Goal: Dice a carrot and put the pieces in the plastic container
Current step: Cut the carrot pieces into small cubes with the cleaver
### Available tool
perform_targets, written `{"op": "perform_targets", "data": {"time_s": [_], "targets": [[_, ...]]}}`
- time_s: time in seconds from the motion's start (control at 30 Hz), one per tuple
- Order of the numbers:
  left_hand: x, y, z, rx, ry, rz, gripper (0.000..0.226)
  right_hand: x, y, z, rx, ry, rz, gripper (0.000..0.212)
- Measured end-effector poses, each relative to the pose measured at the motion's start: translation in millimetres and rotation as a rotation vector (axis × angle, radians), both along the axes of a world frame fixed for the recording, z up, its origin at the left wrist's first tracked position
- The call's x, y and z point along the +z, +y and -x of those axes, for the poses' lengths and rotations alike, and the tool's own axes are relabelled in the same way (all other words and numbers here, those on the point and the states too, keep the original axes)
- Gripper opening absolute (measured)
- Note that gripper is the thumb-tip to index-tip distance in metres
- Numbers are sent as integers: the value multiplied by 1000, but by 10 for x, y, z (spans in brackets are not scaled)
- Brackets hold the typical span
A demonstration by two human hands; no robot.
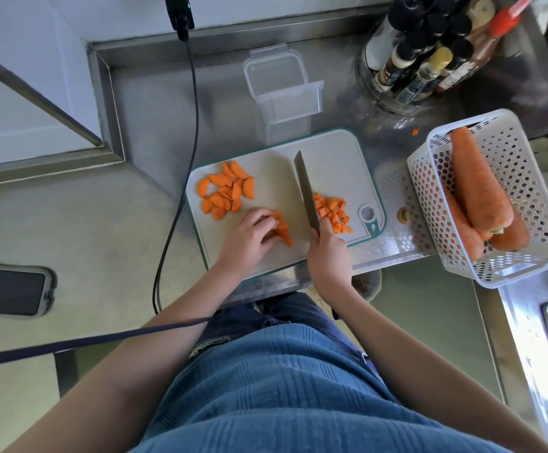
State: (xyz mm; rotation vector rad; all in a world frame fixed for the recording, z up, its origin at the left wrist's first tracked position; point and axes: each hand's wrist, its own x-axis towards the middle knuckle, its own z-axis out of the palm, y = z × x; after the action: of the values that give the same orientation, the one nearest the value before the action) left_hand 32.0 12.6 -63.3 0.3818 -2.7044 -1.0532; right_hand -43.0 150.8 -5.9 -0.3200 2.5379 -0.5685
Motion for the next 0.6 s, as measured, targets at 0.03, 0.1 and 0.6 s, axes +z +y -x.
{"op": "perform_targets", "data": {"time_s": [0.03,0.1,0.6], "targets": [[1,0,1,2,-6,2,23,19,7,38,-24,-1,13,15],[4,6,1,12,-22,2,24,70,-1,67,-59,-6,62,11],[99,14,-70,157,-106,-85,35,160,-191,-240,22,-91,127,15]]}}
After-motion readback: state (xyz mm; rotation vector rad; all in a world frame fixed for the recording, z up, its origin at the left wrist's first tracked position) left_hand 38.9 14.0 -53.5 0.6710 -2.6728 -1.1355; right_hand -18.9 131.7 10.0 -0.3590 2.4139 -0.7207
